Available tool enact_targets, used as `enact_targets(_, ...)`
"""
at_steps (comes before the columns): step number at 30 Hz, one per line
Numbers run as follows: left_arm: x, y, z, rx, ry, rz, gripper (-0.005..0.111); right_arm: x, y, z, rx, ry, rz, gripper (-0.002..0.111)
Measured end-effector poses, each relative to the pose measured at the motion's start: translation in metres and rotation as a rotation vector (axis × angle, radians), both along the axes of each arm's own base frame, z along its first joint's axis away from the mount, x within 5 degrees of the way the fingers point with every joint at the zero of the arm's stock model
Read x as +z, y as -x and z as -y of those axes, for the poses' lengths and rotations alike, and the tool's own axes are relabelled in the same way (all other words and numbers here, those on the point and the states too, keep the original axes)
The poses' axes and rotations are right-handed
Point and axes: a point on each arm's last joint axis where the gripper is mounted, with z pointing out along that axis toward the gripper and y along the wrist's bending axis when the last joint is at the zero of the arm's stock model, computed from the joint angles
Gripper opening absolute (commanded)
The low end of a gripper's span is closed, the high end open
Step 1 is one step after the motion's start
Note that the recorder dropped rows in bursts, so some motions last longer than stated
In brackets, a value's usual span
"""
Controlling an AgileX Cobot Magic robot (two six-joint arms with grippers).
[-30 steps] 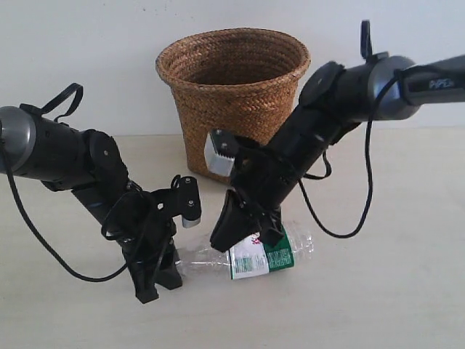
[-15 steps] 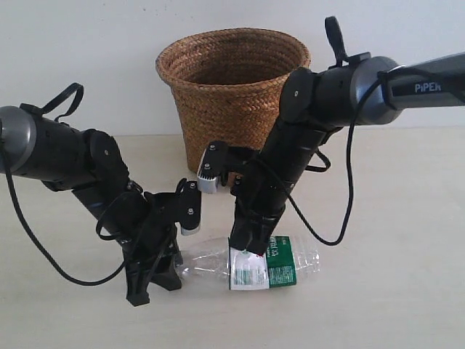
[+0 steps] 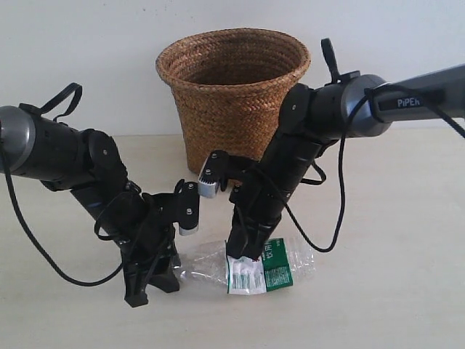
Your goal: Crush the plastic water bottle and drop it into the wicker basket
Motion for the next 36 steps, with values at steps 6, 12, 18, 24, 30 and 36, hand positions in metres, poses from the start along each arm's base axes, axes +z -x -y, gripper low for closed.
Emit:
enact_targets(6,0.000,0.000,0.000,0.006,0.000,-0.004,0.004,-0.017,-0.012,0.014,-0.107,-0.063,-0.122,0.000)
enact_targets(12,0.000,0.000,0.000,0.007,0.001,-0.005,0.004,-0.029,-0.016,0.021,-0.161,-0.071,-0.192,0.000)
enact_targets(18,0.000,0.001,0.001,0.014,0.010,-0.010,0.004,-0.038,-0.016,0.022,-0.181,-0.031,-0.221,0.000)
enact_targets(24,0.000,0.001,0.002,0.010,0.012,-0.010,0.004,-0.041,-0.017,0.022,-0.242,0.020,-0.257,0.000)
enact_targets(30,0.000,0.001,0.003,0.011,0.014,-0.010,0.004,-0.037,-0.023,0.019,-0.268,0.049,-0.302,0.000)
enact_targets(36,-0.001,0.001,0.003,0.021,0.023,-0.017,0.004,-0.021,-0.028,0.019,-0.285,0.078,-0.317,0.000)
